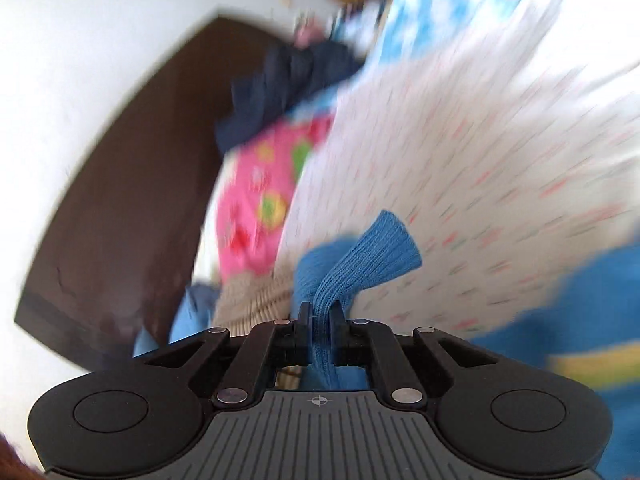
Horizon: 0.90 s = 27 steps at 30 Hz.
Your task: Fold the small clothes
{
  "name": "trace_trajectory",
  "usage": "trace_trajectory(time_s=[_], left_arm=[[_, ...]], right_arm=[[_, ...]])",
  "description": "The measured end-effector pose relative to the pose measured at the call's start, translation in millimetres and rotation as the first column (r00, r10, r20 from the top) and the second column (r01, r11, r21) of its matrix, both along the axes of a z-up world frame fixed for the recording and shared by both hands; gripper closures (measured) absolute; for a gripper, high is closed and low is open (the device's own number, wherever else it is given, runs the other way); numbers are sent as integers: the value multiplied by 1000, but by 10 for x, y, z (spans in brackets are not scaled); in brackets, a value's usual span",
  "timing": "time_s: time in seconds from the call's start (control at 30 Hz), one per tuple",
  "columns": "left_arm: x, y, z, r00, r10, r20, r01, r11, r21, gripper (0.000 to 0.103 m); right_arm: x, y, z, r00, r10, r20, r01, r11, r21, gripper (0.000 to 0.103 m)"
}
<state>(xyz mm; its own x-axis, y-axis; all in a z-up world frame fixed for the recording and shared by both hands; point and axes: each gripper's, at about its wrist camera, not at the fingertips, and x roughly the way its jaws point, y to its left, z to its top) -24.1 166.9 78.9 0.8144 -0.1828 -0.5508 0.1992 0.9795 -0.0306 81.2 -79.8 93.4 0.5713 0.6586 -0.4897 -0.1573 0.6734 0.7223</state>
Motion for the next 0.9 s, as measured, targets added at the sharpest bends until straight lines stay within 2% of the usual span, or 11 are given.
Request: trace_trajectory(time_s=[0.07, 0.13, 0.2, 0.3, 0.37, 0.43, 0.57, 0.7, 0.8, 0.87, 0.9], left_arm=[[-12, -175, 64, 992, -117, 38, 119, 992, -33, 0], [-28, -392, 89, 973, -222, 63, 224, 974, -25, 0], [-37, -626, 42, 950, -307, 52, 308, 952, -5, 0], [-59, -882, -98, 923, -384, -11, 384, 923, 14, 0], [-103, -958, -163, 914, -403, -45, 404, 915, 5, 0], [-151, -998, -196, 916, -396, -71, 397, 918, -2, 0], [-146, -1032, -153, 910, -399, -111, 394, 917, -66, 0], [-234, -1138, -51, 865, -486, -126, 478, 874, -92, 0], [-309, -1219, 64, 819, -564, -106, 557, 826, -88, 0], [-343, -1258, 155, 817, -573, -70, 568, 820, -77, 0], [-331, -1273, 186, 826, -561, -55, 557, 827, -71, 0]], right_arm=[[-407, -380, 164, 992, -118, 40, 121, 989, -85, 95], [-795, -644, 204, 972, -229, 57, 236, 954, -182, 94], [-1080, -837, 61, 945, -323, 41, 323, 916, -239, 90], [-1256, -1047, -303, 905, -425, 11, 400, 843, -360, 90], [-1304, -1166, -506, 898, -439, -13, 408, 845, -346, 90], [-1367, -1309, -611, 891, -452, -27, 418, 843, -339, 90], [-1365, -1507, -757, 884, -464, -56, 429, 854, -295, 90], [-1235, -1629, -855, 875, -481, -63, 453, 856, -248, 90], [-1146, -1684, -950, 870, -484, -100, 449, 858, -249, 90], [-1169, -1723, -978, 869, -479, -121, 446, 866, -226, 90], [-1194, -1738, -972, 869, -479, -123, 446, 867, -220, 90]])
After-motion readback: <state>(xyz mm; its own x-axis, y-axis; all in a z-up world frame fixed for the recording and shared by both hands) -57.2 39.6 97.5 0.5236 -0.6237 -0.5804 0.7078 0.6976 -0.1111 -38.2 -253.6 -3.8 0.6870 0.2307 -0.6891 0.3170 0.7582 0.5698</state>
